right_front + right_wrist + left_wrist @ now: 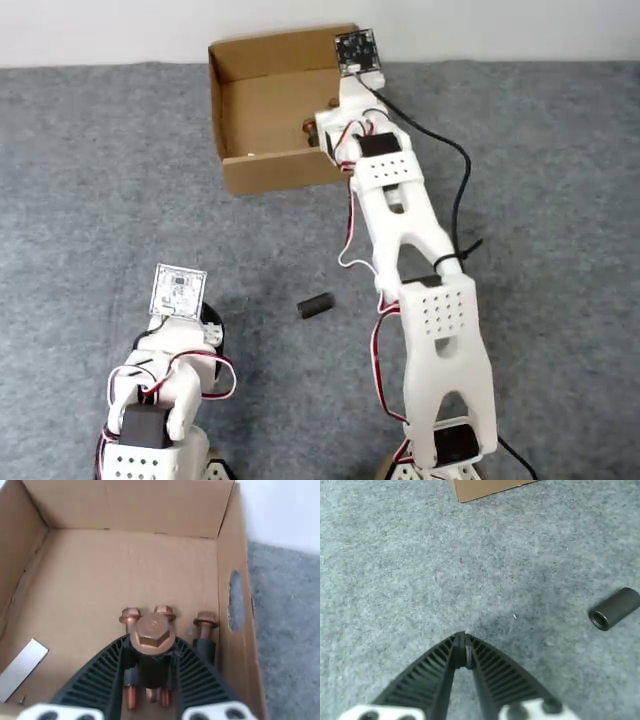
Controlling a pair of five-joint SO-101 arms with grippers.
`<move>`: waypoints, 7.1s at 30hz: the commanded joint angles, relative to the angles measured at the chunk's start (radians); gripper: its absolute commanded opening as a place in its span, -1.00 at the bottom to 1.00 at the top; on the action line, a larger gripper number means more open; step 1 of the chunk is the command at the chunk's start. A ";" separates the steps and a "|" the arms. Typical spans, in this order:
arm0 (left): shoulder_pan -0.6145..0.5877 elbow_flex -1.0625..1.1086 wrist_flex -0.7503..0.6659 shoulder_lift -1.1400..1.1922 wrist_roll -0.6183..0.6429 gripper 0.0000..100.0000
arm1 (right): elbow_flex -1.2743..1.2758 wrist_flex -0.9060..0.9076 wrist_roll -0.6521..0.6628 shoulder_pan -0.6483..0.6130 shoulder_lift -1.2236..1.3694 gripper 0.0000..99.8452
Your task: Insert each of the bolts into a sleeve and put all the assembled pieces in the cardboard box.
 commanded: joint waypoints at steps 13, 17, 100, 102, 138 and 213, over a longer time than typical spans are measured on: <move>-0.006 -0.004 0.008 -0.005 -0.008 -0.99 | -0.336 0.358 0.014 -0.004 0.093 -0.67; -0.052 -0.002 0.005 -0.005 -0.008 -0.99 | -0.459 0.479 0.014 -0.024 0.090 -0.76; -0.344 -0.004 -0.097 -0.011 -0.006 -0.99 | 0.560 0.869 0.778 -0.371 -0.262 -0.98; -0.344 -0.004 -0.097 -0.011 -0.006 -0.99 | 0.542 0.900 0.749 -0.352 -0.269 -0.98; -0.025 -0.136 -0.242 -0.003 0.029 -0.99 | 1.197 1.012 -0.141 0.473 -1.687 -0.98; 0.563 -3.146 0.692 3.072 0.287 -0.99 | 1.745 0.946 -0.175 0.734 -2.453 -0.98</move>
